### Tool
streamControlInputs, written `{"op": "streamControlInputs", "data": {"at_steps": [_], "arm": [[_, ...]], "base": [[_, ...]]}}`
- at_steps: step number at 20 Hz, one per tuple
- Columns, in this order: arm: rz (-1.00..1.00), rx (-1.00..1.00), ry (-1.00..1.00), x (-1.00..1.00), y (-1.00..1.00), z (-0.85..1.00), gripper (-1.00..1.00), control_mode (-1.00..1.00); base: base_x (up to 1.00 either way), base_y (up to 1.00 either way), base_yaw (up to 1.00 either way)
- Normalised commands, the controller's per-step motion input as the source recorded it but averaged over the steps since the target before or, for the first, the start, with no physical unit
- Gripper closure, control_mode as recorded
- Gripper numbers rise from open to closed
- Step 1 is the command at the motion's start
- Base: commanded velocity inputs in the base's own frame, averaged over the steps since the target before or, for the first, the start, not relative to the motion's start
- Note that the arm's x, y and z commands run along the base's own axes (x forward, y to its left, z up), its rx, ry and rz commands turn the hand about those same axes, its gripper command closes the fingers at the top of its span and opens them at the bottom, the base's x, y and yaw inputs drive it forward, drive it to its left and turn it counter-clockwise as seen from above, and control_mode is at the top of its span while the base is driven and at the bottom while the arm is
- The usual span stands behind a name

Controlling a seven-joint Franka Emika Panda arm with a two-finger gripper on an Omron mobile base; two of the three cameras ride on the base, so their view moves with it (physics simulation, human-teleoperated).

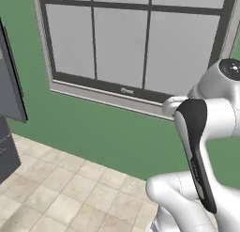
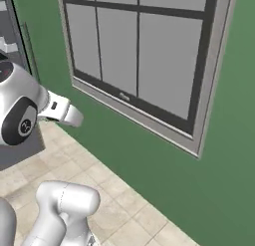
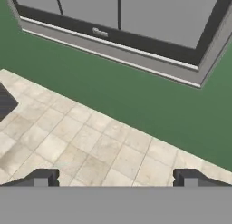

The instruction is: Grab the onion and lemon from the fridge, place them in the blender, close the lid, and turn on the blender to create a marinade.

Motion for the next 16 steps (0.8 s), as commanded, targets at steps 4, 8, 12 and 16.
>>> {"op": "streamControlInputs", "data": {"at_steps": [4,8,12,16], "arm": [[0.0,0.0,0.0,0.0,0.0,0.0,-1.0,1.0],[0.0,0.0,0.0,0.0,0.0,0.0,-1.0,1.0],[0.0,0.0,0.0,0.0,0.0,0.0,-1.0,1.0],[0.0,0.0,0.0,0.0,0.0,0.0,-1.0,1.0]], "base": [[0.54,0.29,0.68],[0.69,0.25,0.64],[0.93,0.14,0.58],[1.0,0.01,0.51]]}}
